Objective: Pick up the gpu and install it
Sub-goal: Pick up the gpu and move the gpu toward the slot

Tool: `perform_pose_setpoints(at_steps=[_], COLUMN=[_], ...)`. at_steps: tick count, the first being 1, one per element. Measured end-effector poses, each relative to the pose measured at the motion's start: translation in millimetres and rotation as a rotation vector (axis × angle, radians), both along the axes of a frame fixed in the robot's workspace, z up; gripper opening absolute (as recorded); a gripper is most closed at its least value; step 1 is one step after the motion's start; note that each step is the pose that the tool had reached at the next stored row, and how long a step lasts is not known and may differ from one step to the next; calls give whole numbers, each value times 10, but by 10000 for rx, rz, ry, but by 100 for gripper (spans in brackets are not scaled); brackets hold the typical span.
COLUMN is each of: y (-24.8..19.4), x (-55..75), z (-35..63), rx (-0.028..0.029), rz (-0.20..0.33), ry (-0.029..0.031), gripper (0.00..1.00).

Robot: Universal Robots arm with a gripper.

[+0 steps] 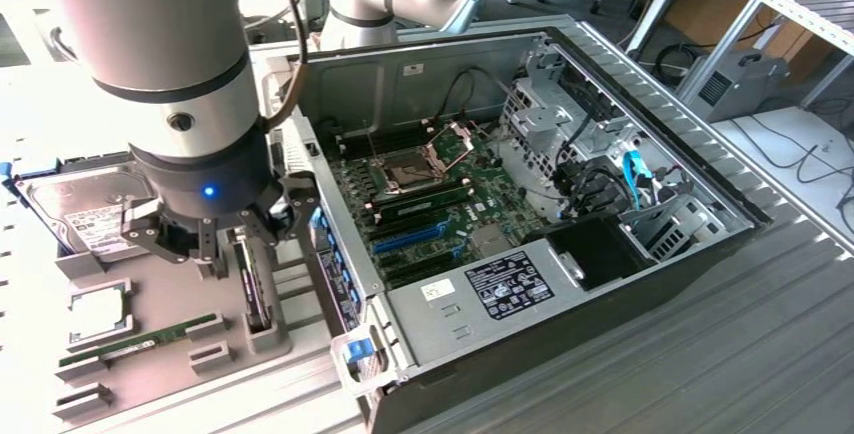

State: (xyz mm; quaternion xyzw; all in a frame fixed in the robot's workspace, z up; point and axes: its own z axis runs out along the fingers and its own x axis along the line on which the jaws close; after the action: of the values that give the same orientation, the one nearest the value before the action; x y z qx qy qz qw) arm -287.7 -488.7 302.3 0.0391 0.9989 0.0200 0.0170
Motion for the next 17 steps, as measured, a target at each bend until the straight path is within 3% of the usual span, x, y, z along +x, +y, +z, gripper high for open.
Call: perform_pose_setpoints(at_steps=[5,17], y=[22,23], x=[0,0], z=[-52,-150], rx=[-10,-16], rz=[0,0], ry=[-1,0], gripper=[48,48])
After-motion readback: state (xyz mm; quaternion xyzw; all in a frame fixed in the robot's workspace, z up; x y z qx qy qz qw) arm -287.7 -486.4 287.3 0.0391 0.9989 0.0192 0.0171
